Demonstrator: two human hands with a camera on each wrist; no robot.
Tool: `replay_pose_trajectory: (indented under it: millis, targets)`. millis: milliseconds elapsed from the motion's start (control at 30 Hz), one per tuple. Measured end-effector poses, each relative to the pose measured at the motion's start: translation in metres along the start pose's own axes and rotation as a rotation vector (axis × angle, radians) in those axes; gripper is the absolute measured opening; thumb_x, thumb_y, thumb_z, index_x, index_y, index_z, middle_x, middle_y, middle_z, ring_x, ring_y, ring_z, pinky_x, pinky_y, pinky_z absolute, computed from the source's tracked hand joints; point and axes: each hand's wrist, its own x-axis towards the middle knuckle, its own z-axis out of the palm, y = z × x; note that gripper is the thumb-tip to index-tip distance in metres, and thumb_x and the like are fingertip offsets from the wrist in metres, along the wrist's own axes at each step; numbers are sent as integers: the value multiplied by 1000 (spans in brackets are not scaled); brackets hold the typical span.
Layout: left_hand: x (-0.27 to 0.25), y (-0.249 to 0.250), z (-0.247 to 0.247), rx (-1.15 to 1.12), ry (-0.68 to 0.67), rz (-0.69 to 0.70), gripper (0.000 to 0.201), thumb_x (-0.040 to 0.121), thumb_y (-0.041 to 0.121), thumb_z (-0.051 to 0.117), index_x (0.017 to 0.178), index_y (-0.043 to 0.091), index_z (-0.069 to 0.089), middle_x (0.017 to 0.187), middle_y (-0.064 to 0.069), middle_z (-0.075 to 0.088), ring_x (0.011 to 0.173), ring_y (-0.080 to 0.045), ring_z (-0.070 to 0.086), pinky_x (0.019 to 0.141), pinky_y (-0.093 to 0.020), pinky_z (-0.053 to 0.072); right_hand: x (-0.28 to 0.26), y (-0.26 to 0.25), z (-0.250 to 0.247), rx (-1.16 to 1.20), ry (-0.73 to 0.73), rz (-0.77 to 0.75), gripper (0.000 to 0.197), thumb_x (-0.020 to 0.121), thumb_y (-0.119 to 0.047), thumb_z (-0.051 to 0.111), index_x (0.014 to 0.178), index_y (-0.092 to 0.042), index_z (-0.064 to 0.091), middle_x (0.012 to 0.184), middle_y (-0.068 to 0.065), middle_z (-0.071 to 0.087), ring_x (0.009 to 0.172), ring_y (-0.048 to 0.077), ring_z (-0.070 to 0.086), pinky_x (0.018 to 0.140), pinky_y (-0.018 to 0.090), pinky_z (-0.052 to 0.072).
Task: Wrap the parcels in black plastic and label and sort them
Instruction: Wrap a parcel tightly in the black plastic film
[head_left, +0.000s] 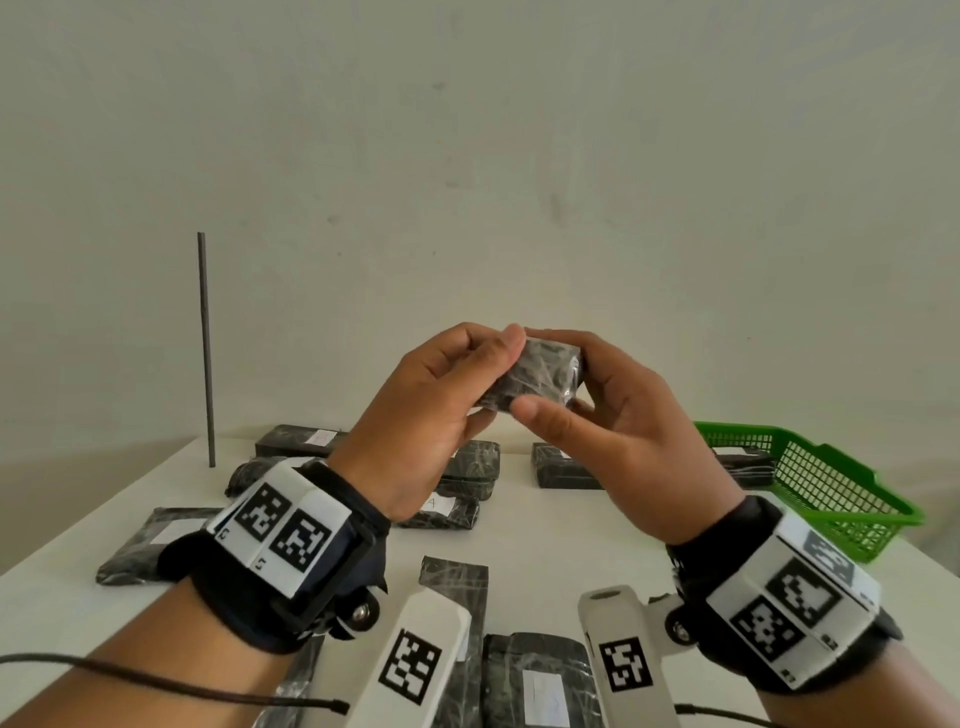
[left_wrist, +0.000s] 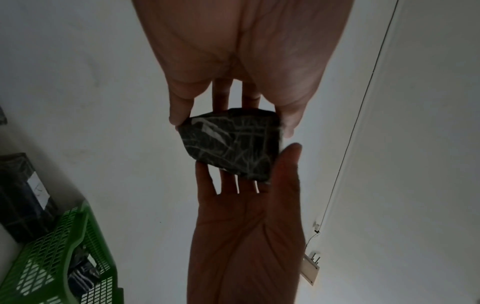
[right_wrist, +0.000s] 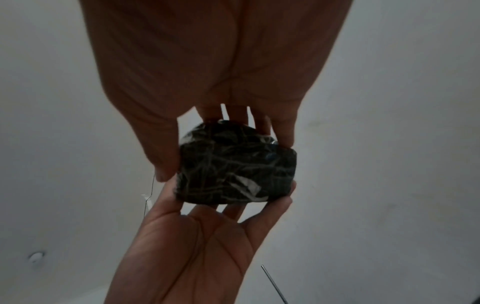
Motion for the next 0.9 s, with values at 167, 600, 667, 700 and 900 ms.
replay_pose_trajectory:
  millis: [167, 600, 667, 700, 900]
  targets:
    - [-1, -1, 0, 1, 22, -24, 40, 89, 58, 70, 90, 18, 67, 97, -2, 72, 96, -17, 65, 101, -47, 55, -1, 2, -1, 35, 50, -33, 39, 82, -36, 80, 115, -17, 69, 110, -2, 77, 113, 16, 72, 100, 37, 59]
    - [0, -8, -7, 54, 64, 200, 37, 76, 31, 77, 107, 12, 77, 102, -9, 80, 99, -26, 76, 93, -40, 61, 2, 7, -10, 52, 143, 7, 55, 71, -33, 87, 120, -13, 73, 108, 3, 80, 108, 18, 75, 95, 35, 59]
    - [0, -12, -5, 46, 82, 217, 34, 75, 30, 80, 104, 13, 78, 100, -9, 80, 98, -27, 77, 91, -39, 60, 2, 6, -8, 145, 175, 55, 41, 79, -30, 81, 114, -10, 76, 105, 8, 81, 102, 26, 76, 92, 42, 60]
    - [1, -15, -4, 56, 91, 230, 31, 76, 28, 83, 103, 14, 78, 99, -8, 80, 97, -27, 77, 90, -39, 60, 2, 6, -7, 161, 198, 72, 33, 83, -27, 79, 111, -9, 77, 102, 11, 81, 100, 32, 76, 93, 47, 61]
    - [1, -20, -2, 22, 105, 199, 25, 77, 25, 81, 100, 15, 80, 100, -12, 80, 101, -32, 76, 95, -46, 60, 5, 4, -5, 141, 270, 150, 7, 90, -3, 78, 96, -8, 79, 92, 19, 79, 97, 46, 73, 96, 59, 59]
